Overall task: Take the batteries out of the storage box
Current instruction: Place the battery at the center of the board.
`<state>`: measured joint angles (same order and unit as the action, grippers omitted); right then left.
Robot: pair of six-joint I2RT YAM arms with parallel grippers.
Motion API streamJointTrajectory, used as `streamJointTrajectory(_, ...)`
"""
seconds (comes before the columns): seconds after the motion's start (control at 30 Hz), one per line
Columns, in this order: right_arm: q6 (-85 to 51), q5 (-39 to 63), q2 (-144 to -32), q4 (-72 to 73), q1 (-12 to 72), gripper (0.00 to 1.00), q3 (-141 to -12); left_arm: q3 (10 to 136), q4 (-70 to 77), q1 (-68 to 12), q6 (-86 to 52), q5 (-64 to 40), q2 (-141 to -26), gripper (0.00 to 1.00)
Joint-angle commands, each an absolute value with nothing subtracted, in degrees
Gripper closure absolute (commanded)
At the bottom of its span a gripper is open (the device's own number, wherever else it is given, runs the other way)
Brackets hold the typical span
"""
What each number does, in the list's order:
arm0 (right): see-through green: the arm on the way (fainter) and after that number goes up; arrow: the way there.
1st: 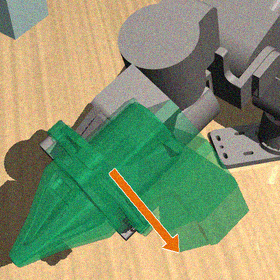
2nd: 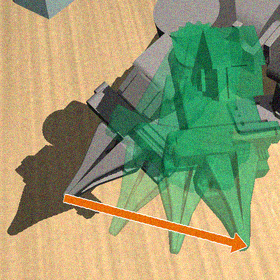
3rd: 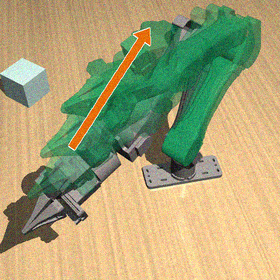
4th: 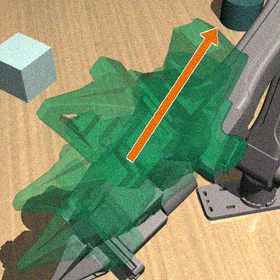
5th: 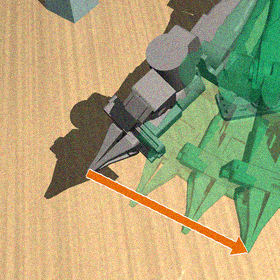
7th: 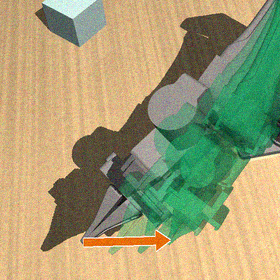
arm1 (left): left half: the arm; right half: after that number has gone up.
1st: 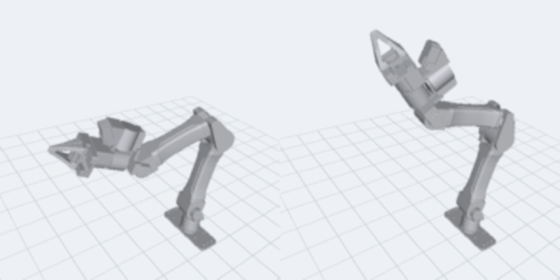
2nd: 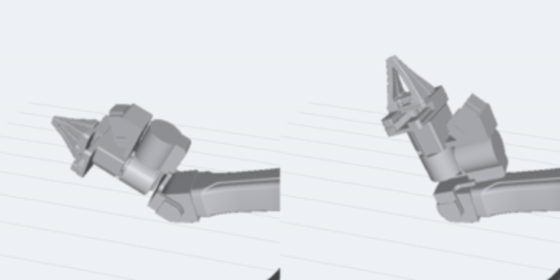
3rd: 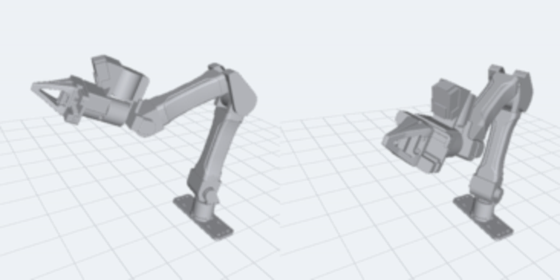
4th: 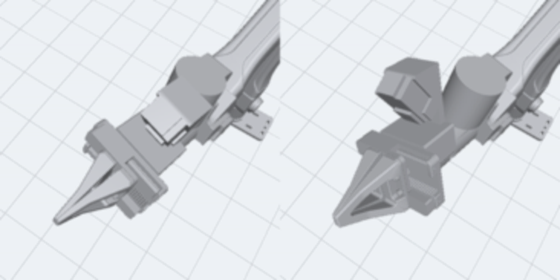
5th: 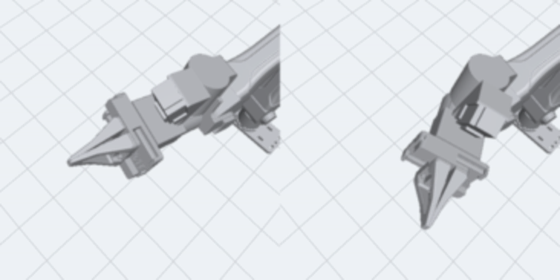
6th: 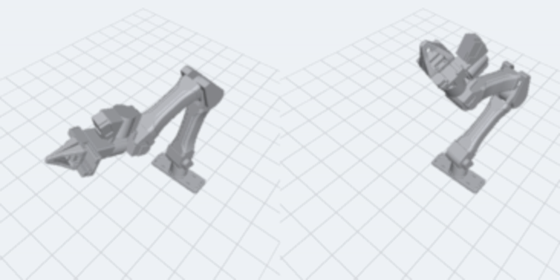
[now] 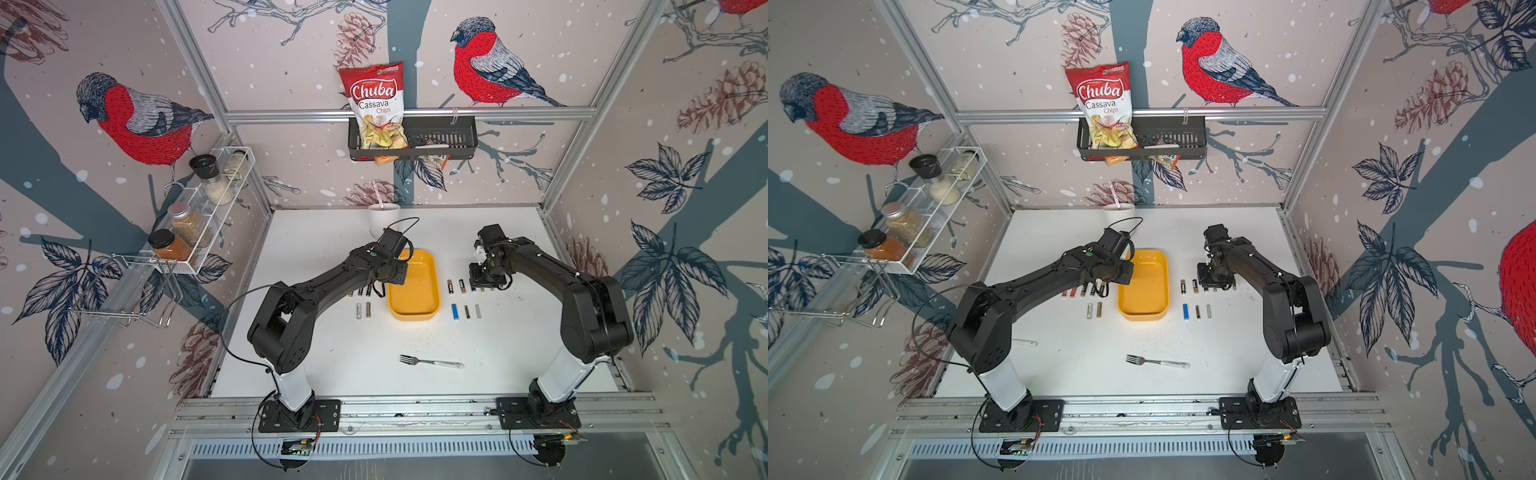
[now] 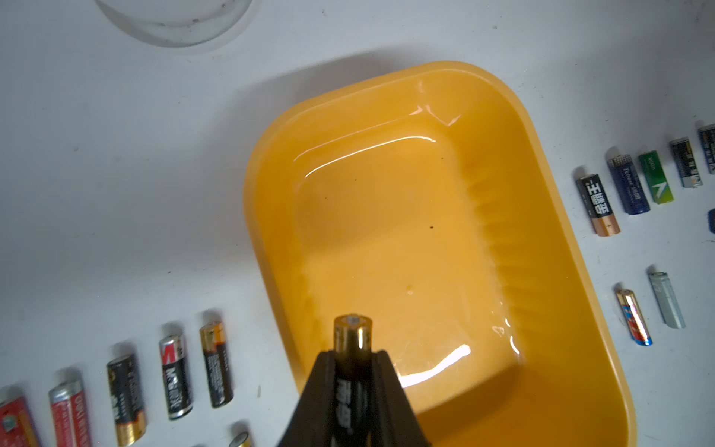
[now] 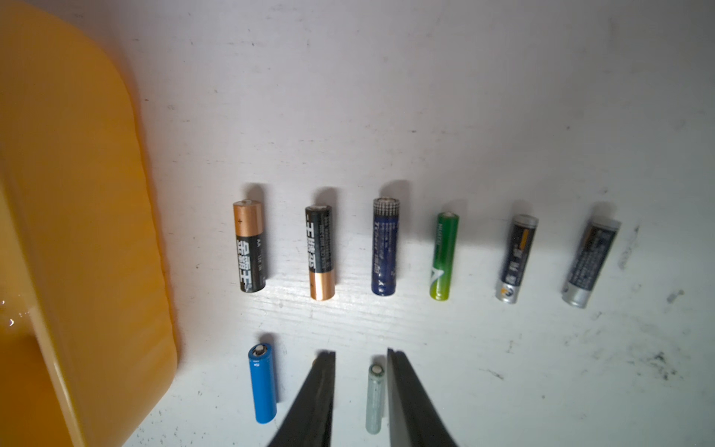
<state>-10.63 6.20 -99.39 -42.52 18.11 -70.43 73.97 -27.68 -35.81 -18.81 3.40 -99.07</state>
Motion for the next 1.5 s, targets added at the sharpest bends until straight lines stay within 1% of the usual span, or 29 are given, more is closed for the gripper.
streamJointTrajectory(0.0, -10.3, 6.7, -99.6, -42.4, 18.6, 0.7, -70.8, 71.8, -28.3, -34.7, -20.5, 4.1, -96.2, 0.88)
streamJointTrajectory(0.47, -10.5, 6.2, -100.7, -43.3, 20.2, 0.7, -72.5, 57.5, -27.0, -27.2, -20.8, 4.0, -82.8, 0.88)
streamJointTrajectory(0.53, -10.5, 6.1, -100.8, -43.4, 20.6, 0.7, -72.5, 53.4, -26.2, -25.9, -21.1, 3.8, -81.0, 0.88)
streamJointTrajectory(0.77, -10.6, 5.6, -100.8, -43.9, 21.2, 0.7, -72.8, 44.8, -22.4, -21.9, -21.8, 1.9, -76.9, 0.89)
streamJointTrajectory(1.0, -10.8, 5.1, -101.2, -44.7, 21.8, 0.7, -73.8, 42.5, -21.3, -20.2, -23.8, 1.0, -78.5, 0.89)
streamJointTrajectory(1.47, -10.4, 4.9, -101.9, -45.0, 21.8, 0.7, -74.2, 40.0, -16.6, -20.0, -25.6, 0.5, -80.8, 0.89)
